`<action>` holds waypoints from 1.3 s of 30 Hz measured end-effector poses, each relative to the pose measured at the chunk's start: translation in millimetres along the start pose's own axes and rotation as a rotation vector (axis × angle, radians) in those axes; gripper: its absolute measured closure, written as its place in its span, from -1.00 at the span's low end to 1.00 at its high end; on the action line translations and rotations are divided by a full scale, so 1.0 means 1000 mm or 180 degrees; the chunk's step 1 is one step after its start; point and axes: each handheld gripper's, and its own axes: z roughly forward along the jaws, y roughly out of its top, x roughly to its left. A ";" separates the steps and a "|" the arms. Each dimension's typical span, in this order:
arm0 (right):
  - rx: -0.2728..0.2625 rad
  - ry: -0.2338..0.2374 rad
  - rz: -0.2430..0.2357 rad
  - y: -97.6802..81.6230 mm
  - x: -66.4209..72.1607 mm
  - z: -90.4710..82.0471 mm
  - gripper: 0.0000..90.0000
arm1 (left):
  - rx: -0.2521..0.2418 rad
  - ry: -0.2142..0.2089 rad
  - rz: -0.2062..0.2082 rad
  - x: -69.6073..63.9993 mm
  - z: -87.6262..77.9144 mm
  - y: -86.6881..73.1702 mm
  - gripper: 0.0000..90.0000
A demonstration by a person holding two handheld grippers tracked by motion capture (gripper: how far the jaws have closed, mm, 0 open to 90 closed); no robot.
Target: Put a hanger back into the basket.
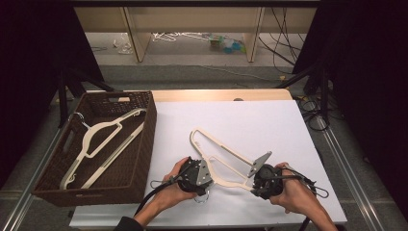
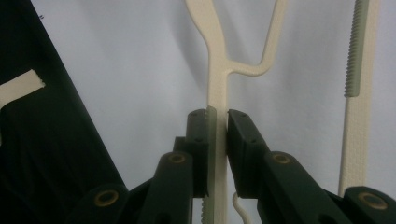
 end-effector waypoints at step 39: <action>-0.0268 0.0162 -0.0029 -0.014 -0.014 -0.006 0.45 | -0.0205 -0.0466 0.1937 0.004 -0.024 0.049 0.65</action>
